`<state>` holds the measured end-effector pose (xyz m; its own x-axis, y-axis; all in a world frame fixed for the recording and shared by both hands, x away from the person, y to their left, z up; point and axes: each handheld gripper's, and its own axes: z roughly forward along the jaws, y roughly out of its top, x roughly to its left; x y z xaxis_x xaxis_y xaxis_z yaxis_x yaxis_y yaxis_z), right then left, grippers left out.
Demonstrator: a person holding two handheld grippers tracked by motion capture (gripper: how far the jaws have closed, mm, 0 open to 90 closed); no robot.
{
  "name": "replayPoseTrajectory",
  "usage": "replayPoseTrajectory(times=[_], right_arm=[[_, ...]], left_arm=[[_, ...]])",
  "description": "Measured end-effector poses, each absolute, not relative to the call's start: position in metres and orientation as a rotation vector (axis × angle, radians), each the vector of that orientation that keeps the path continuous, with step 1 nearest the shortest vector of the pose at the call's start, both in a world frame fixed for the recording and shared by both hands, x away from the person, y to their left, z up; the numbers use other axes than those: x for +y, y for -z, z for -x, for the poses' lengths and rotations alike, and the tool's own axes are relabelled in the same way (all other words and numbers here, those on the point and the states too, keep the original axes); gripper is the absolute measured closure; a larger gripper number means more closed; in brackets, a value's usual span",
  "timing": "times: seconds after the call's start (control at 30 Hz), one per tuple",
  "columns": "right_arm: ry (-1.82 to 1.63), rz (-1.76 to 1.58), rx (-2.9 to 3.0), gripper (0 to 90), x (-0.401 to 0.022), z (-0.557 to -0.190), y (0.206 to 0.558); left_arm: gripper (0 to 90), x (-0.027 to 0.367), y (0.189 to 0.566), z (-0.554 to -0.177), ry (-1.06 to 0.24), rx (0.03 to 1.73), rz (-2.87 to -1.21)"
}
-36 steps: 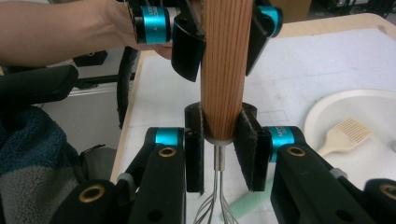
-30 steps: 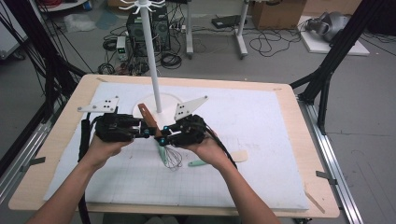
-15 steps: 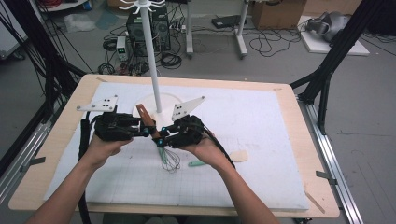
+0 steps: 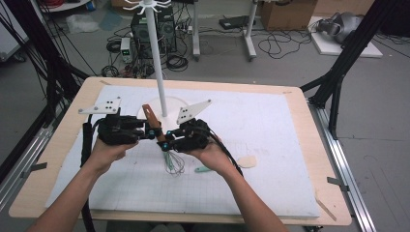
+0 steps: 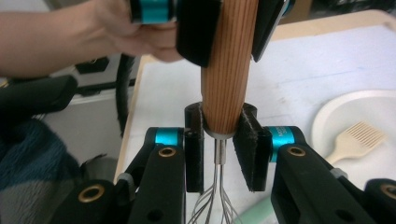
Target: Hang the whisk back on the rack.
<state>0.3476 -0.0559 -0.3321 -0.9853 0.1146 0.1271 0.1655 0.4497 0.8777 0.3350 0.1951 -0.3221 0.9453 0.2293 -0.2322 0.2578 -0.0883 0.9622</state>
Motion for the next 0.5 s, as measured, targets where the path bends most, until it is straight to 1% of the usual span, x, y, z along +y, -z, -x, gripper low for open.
replayPoseTrajectory(times=[0.03, 0.13, 0.17, 0.5], right_arm=[[1.614, 0.261, -2.631, 74.0, -0.0560, -0.3478, 0.3317], [1.642, 0.273, -2.595, 74.1, -0.0569, -0.3492, 0.3316], [1.645, 0.272, -2.581, 74.1, -0.0565, -0.3492, 0.3317], [1.665, 0.284, -2.554, 73.6, -0.0560, -0.3496, 0.3326]], left_arm=[[66.9, 0.1946, 0.3225, -0.3347, 0.023, 0.383, -1.673], [67.4, 0.1952, 0.3242, -0.3352, 0.031, 0.390, -1.658], [69.6, 0.1952, 0.3245, -0.3352, 0.034, 0.391, -1.649], [72.0, 0.1963, 0.3232, -0.3351, 0.024, 0.399, -1.648]])
